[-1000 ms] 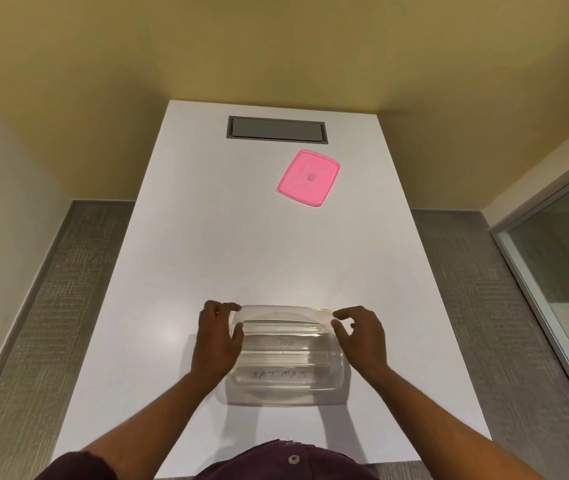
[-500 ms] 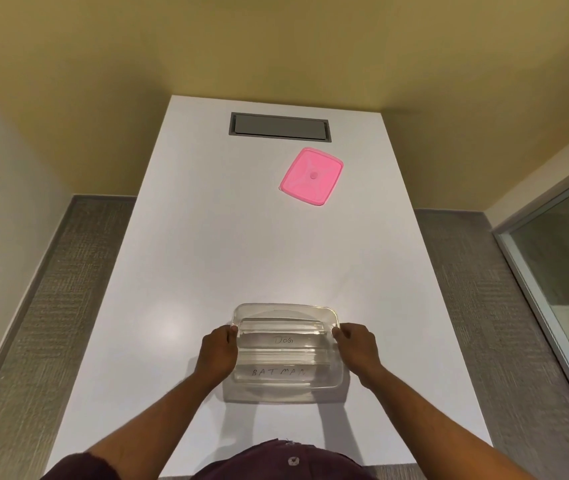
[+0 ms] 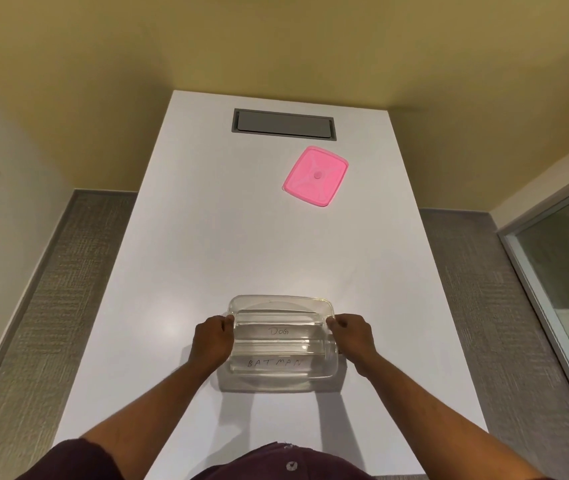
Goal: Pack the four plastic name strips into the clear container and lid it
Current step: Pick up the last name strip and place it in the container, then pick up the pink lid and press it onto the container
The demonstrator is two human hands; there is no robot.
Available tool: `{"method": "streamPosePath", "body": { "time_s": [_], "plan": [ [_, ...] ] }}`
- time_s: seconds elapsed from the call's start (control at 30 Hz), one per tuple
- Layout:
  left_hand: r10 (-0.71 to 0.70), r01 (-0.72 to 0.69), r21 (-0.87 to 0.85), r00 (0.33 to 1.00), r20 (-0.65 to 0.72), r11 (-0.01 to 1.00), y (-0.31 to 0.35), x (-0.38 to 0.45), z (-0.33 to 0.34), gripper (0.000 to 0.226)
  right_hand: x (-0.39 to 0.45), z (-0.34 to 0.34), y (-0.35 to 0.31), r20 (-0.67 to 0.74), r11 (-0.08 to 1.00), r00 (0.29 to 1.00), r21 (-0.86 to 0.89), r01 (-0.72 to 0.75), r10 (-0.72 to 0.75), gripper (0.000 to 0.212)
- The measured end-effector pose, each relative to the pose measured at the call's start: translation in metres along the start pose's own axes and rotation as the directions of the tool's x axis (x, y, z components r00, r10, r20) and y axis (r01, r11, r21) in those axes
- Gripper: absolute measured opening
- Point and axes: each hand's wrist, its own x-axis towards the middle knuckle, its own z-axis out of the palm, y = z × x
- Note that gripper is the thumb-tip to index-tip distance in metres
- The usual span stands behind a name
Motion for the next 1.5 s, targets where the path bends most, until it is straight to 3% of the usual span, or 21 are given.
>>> {"method": "streamPosePath", "body": {
  "time_s": [0.2, 0.33, 0.5, 0.6, 0.73, 0.87, 1.0, 1.1, 1.23, 1.4, 1.5],
  "plan": [
    [-0.128, 0.123, -0.053, 0.986, -0.103, 0.991, 0.006, 0.028, -0.011, 0.053, 0.025, -0.018, -0.010, -0.040, 0.999, 0.999, 0.027, -0.026, 0.027, 0.069],
    [-0.119, 0.110, -0.081, 0.985, -0.122, 0.991, 0.028, 0.069, -0.018, 0.044, 0.070, -0.033, -0.044, -0.043, 0.984, 0.998, 0.171, -0.042, 0.050, 0.046],
    [-0.116, 0.107, -0.161, 0.992, -0.045, 0.981, 0.076, 0.136, -0.020, 0.048, 0.147, -0.051, -0.100, -0.018, 0.962, 0.999, 0.271, -0.040, 0.047, 0.030],
    [-0.092, 0.086, -0.208, 0.996, -0.017, 0.974, 0.110, 0.178, -0.016, 0.043, 0.194, -0.060, -0.133, -0.020, 0.982, 1.000, 0.191, 0.007, -0.004, 0.033],
    [-0.018, 0.023, -0.212, 0.999, 0.028, 0.977, 0.160, 0.237, 0.000, 0.038, 0.255, -0.074, -0.173, 0.066, 0.992, 0.990, -0.030, 0.124, -0.121, 0.018],
    [0.028, -0.018, -0.265, 0.999, 0.035, 0.964, 0.203, 0.291, 0.014, 0.034, 0.317, -0.080, -0.193, 0.052, 0.988, 0.991, -0.088, 0.129, -0.124, 0.029],
    [0.045, -0.030, -0.249, 0.997, 0.055, 0.968, 0.229, 0.344, 0.023, 0.047, 0.364, -0.070, -0.198, 0.004, 0.984, 0.998, 0.169, -0.055, 0.055, 0.059],
    [-0.011, 0.038, -0.230, 0.993, 0.120, 0.972, 0.238, 0.373, 0.033, 0.055, 0.384, -0.055, -0.191, -0.089, 0.971, 0.994, 0.234, -0.047, 0.069, 0.031],
    [-0.020, 0.059, -0.250, 0.987, 0.157, 0.966, 0.244, 0.387, 0.049, 0.053, 0.385, -0.036, -0.169, -0.172, 0.975, 0.985, 0.223, 0.007, 0.032, 0.026],
    [-0.066, 0.101, -0.342, 0.991, 0.114, 0.934, 0.243, 0.375, 0.055, 0.053, 0.381, -0.038, -0.159, -0.104, 0.913, 0.993, 0.407, -0.015, 0.063, 0.026],
    [-0.127, 0.200, -0.415, 0.972, 0.198, 0.888, 0.241, 0.361, 0.043, 0.052, 0.367, -0.044, -0.155, -0.040, 0.877, 0.995, 0.477, -0.056, 0.086, 0.026]
  ]
}}
